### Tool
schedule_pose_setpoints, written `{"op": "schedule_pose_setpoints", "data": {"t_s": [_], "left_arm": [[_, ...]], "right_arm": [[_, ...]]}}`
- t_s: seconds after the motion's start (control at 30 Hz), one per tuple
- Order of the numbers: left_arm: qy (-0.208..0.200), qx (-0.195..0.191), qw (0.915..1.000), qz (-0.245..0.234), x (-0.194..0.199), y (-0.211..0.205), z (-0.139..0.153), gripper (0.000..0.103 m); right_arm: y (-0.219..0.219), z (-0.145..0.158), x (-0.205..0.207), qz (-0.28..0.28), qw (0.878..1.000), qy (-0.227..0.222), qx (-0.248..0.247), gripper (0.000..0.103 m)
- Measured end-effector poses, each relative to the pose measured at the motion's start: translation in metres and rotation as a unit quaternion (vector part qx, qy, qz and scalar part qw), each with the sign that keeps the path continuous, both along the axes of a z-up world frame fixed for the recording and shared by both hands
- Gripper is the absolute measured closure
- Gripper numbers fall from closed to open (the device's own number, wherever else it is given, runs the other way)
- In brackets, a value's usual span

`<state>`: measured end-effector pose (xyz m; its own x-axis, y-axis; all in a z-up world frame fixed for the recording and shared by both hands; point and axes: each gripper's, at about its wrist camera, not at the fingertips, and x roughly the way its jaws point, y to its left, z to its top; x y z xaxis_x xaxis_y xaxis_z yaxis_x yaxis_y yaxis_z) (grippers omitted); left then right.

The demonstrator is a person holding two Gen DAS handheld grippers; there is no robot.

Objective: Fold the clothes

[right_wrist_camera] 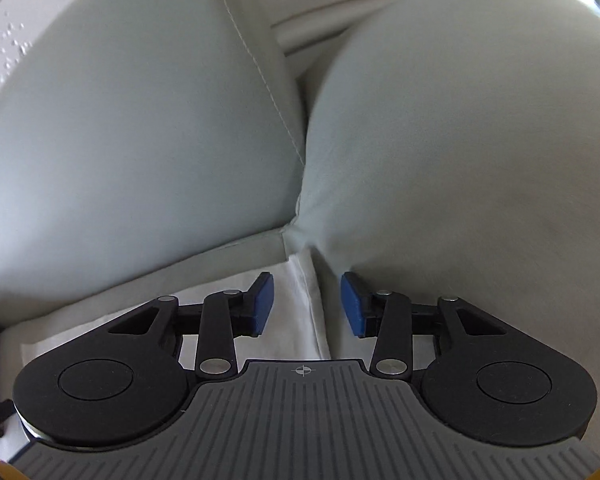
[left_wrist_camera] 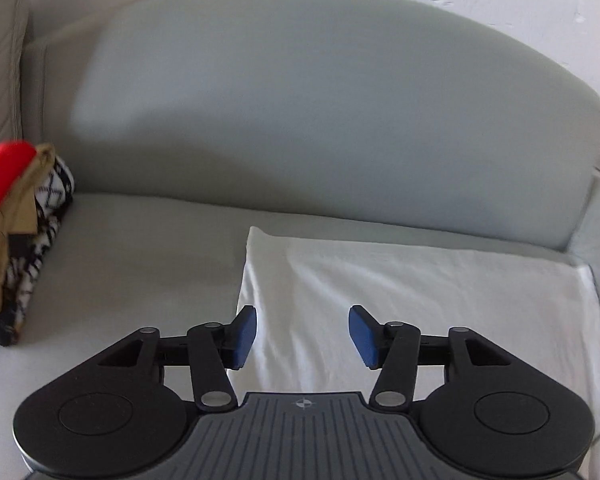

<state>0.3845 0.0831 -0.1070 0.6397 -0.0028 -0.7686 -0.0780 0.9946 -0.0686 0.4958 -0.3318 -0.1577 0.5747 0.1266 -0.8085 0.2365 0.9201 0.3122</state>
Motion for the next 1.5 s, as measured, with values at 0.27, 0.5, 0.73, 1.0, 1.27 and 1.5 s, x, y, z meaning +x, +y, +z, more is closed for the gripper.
{"op": "schedule_pose_setpoints", "data": {"t_s": [0.27,0.5,0.73,1.0,1.27,1.5], "left_arm": [[-0.014,-0.047,0.9949,0.087,0.012,0.046,-0.033,0.048],[-0.023,-0.128,0.9813,0.142,0.033,0.093,-0.048,0.050],[0.006,-0.215,0.9732,0.080,0.087,0.101,-0.065,0.063],[0.028,-0.168,0.9852,0.023,0.115,0.087,-0.058,0.096],[0.013,-0.112,0.9936,0.004,0.113,0.064,-0.044,0.101],[-0.044,-0.114,0.9924,0.017,0.078,0.068,-0.005,0.102]], "right_arm": [[0.010,-0.013,-0.007,0.017,0.998,-0.026,-0.050,0.099],[0.002,-0.016,-0.011,0.010,0.999,-0.024,-0.027,0.100],[-0.005,-0.021,-0.009,0.012,1.000,-0.020,-0.009,0.100],[-0.004,-0.022,-0.008,0.013,1.000,-0.017,-0.008,0.100],[0.006,-0.008,-0.022,0.009,0.998,-0.058,-0.037,0.099],[-0.004,0.038,-0.095,-0.027,0.995,-0.096,0.013,0.099]]}}
